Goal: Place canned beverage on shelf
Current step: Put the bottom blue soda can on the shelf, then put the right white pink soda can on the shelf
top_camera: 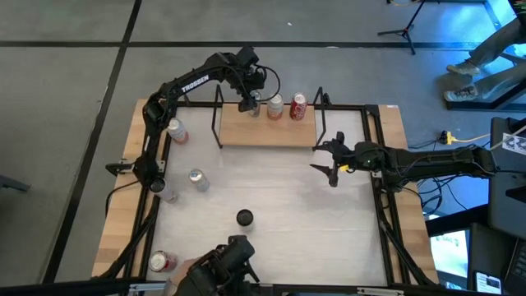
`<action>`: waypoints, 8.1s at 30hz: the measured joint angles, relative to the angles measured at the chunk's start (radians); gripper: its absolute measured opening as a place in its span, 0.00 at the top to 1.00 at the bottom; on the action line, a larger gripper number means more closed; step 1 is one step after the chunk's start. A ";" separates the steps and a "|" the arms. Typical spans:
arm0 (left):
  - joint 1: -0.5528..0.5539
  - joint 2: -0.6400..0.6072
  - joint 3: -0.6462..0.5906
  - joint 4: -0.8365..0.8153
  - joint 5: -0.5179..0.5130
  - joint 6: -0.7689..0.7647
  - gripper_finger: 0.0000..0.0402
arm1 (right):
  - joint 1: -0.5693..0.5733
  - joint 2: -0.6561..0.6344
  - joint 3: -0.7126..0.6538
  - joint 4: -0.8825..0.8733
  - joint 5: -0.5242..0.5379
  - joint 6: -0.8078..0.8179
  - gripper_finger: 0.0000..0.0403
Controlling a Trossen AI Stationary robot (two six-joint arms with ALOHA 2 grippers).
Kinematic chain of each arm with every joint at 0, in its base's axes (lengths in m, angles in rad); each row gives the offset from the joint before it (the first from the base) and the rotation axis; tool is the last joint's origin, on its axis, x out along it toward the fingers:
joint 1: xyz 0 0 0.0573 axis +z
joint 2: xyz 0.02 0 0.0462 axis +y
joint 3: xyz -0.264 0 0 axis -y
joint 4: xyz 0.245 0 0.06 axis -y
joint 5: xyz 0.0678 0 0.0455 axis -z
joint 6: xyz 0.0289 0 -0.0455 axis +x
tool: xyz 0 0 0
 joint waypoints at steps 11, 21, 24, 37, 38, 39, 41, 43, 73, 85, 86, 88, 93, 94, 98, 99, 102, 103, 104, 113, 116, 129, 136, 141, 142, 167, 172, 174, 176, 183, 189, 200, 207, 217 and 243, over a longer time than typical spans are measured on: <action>-0.002 0.000 0.000 0.004 -0.023 -0.004 0.37 | 0.000 0.000 0.000 0.000 0.000 0.000 0.25; -0.002 -0.002 0.000 0.006 -0.015 -0.003 0.25 | 0.000 0.000 0.000 0.000 0.000 0.000 0.25; -0.002 -0.002 0.000 0.005 -0.033 -0.003 0.22 | 0.000 0.000 0.000 0.000 -0.001 0.000 0.25; -0.054 -0.061 0.000 0.029 -0.154 0.015 0.21 | 0.000 0.000 0.000 0.005 -0.001 0.000 0.25; -0.058 -0.076 0.000 0.032 -0.155 0.013 0.20 | 0.000 0.000 0.000 0.007 -0.001 0.000 0.25; -0.062 -0.091 0.000 0.033 -0.156 0.006 0.20 | 0.000 0.000 0.000 0.007 -0.001 0.000 0.25; -0.069 -0.125 0.000 0.037 -0.156 -0.011 0.20 | 0.000 0.000 0.000 0.007 -0.001 0.000 0.25; -0.080 -0.159 0.000 0.040 -0.153 -0.044 0.20 | 0.000 0.000 0.000 0.007 -0.001 0.000 0.25; -0.712 -0.418 0.001 -0.422 -0.358 -0.790 0.20 | 0.000 0.000 0.000 0.029 -0.035 0.000 0.25; -1.048 -0.421 0.000 -0.443 -0.571 -0.981 0.20 | 0.001 0.000 0.000 0.029 -0.054 0.007 0.25; -1.066 -0.421 0.000 -0.442 -0.588 -0.987 0.20 | 0.001 0.000 0.000 0.029 -0.054 0.007 0.25; -1.095 -0.419 -0.001 -0.428 -0.602 -1.003 0.20 | 0.001 0.000 0.000 0.029 -0.054 0.008 0.25; -1.133 -0.412 -0.083 -0.330 -0.594 -1.006 0.20 | 0.000 0.000 0.000 0.029 -0.054 0.008 0.25; -1.136 -0.412 -0.107 -0.304 -0.592 -1.006 0.20 | 0.000 0.000 0.000 0.028 -0.054 0.008 0.25; -1.135 -0.413 -0.232 -0.158 -0.542 -1.006 0.20 | 0.000 0.000 0.000 0.028 -0.054 0.008 0.25; -1.135 -0.412 -0.265 -0.119 -0.522 -1.006 0.20 | 0.000 0.000 0.000 0.029 -0.054 0.008 0.25; -1.135 -0.411 -0.346 -0.033 -0.464 -1.007 0.20 | 0.000 0.000 0.000 0.028 -0.054 0.008 0.25; -1.135 -0.411 -0.365 -0.021 -0.449 -1.010 0.20 | 0.000 0.000 0.000 0.028 -0.054 0.008 0.25; -1.135 -0.411 -0.379 -0.017 -0.441 -1.021 0.20 | 0.000 0.000 0.000 0.029 -0.054 0.008 0.25; -1.135 -0.412 -0.471 0.103 -0.436 -1.060 0.20 | 0.000 0.000 0.000 0.028 -0.054 0.008 0.25; -1.135 -0.412 -0.495 0.128 -0.437 -1.066 0.20 | 0.000 0.000 0.000 0.029 -0.054 0.008 0.25; -1.155 -0.412 -0.530 0.182 -0.382 -1.130 0.20 | 0.000 0.000 0.000 0.028 -0.054 0.008 0.25; -1.174 -0.412 -0.530 0.181 -0.441 -1.128 0.20 | 0.000 0.000 0.000 0.028 -0.054 0.008 0.25; -1.178 -0.412 -0.532 0.181 -0.457 -1.128 0.20 | 0.000 0.000 0.000 0.028 -0.054 0.008 0.25; -1.180 -0.413 -0.538 0.184 -0.457 -1.129 0.20 | 0.000 0.000 0.000 0.028 -0.054 0.008 0.25; -1.180 -0.412 -0.635 0.310 -0.447 -1.119 0.28 | 0.000 0.000 0.000 0.028 -0.053 0.008 0.25; -1.180 -0.412 -0.634 0.316 -0.433 -1.056 0.40 | 0.000 0.000 0.000 0.027 -0.053 0.008 0.25; -1.175 -0.412 -0.634 0.316 -0.420 -0.999 0.42 | 0.000 0.000 0.000 0.028 -0.053 0.008 0.25; -1.164 -0.413 -0.634 0.318 -0.396 -0.944 0.42 | 0.000 0.000 0.000 0.028 -0.053 0.008 0.25; -1.099 -0.413 -0.634 0.338 -0.247 -0.722 0.42 | 0.000 0.000 0.000 0.028 -0.053 0.008 0.25; -1.024 -0.412 -0.634 0.329 -0.100 -0.509 0.42 | 0.000 0.000 0.000 0.028 -0.053 0.008 0.25; -0.961 -0.412 -0.634 0.321 -0.069 -0.299 0.41 | 0.001 0.024 0.000 0.029 -0.054 0.032 0.25; -0.964 -0.412 -0.634 0.337 -0.136 -0.297 0.34 | 0.001 0.085 0.000 0.058 -0.054 0.050 0.25; -0.962 -0.411 -0.634 0.337 -0.156 -0.322 0.25 | 0.000 0.095 0.000 0.091 -0.054 0.050 0.25; -1.056 -0.412 -0.473 0.346 -0.307 -0.932 0.16 | 0.000 0.090 0.005 0.147 -0.054 0.051 0.25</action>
